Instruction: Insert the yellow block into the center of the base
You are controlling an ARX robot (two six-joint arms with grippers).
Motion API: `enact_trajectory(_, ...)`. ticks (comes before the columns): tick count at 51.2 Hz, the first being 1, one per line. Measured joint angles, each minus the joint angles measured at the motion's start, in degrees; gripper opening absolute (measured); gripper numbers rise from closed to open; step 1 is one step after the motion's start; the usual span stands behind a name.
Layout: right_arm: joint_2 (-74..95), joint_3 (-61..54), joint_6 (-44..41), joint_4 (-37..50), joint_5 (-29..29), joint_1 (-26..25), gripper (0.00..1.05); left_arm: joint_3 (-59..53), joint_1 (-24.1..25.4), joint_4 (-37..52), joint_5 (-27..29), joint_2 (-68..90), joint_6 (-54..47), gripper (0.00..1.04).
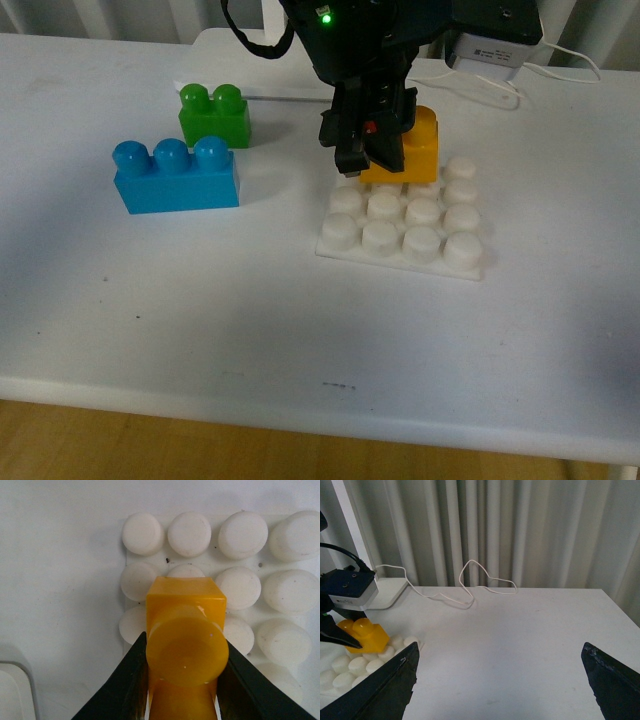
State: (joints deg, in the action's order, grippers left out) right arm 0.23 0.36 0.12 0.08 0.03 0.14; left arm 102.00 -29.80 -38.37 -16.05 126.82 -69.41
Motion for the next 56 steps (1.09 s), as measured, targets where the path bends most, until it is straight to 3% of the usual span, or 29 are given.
enact_trajectory(56,0.00,0.00,-0.02,0.00,0.00,0.00,0.95,4.09,-2.51,-2.08,8.02,5.68,-7.89,0.32)
